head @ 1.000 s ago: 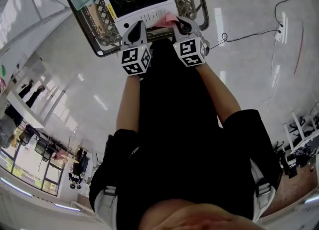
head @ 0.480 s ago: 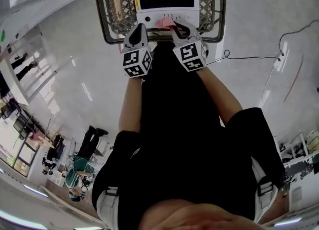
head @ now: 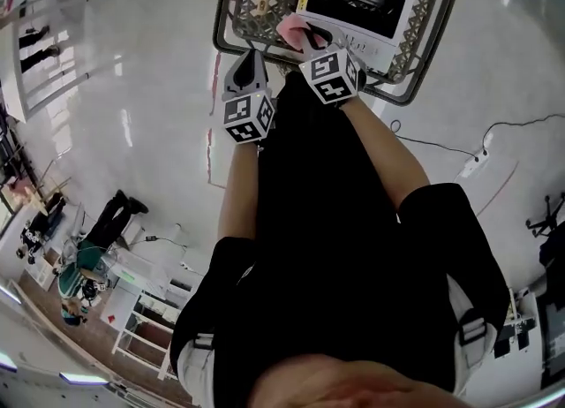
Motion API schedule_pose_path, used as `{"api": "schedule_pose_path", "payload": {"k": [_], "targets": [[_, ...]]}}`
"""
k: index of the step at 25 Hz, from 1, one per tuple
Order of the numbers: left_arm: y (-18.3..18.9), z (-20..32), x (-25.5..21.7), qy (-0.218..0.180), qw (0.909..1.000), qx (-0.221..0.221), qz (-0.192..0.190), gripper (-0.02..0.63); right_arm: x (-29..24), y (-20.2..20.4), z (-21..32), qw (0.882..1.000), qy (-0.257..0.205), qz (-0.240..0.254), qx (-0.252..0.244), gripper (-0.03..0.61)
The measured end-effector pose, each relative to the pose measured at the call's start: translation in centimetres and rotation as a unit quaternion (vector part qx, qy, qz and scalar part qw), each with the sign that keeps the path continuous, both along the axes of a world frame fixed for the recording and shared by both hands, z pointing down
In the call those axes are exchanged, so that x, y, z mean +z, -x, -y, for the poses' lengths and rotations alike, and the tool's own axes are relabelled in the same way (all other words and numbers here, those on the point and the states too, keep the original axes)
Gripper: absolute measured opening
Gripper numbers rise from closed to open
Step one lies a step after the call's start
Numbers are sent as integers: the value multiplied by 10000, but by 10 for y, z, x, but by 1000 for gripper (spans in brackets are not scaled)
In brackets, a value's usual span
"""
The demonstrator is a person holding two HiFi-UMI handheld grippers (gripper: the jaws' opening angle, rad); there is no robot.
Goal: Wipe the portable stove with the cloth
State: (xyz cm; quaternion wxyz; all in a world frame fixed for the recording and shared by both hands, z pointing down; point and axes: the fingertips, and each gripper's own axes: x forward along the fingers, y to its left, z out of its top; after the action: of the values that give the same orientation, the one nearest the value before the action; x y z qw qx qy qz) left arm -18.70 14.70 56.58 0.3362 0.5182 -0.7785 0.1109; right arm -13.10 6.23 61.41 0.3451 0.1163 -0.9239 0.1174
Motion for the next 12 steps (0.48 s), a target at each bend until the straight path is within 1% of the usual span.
{"api": "schedule_pose_path", "payload": {"k": [3, 5, 9, 12], "targets": [[6, -15, 5, 7, 9998, -206, -18, 0, 17, 7, 3, 9992, -131, -353, -115, 25], [9, -17, 10, 15, 9995, -299, -54, 0, 26, 10, 8, 9985, -172, -493, -160, 25], [7, -4, 8, -2, 9992, -380, -151, 0, 27, 8, 27, 9973, -238, -673, -196, 25], [5, -2, 3, -14, 9991, -347, -225, 0, 21, 6, 25, 9967, -269, -739, -190, 25]]}}
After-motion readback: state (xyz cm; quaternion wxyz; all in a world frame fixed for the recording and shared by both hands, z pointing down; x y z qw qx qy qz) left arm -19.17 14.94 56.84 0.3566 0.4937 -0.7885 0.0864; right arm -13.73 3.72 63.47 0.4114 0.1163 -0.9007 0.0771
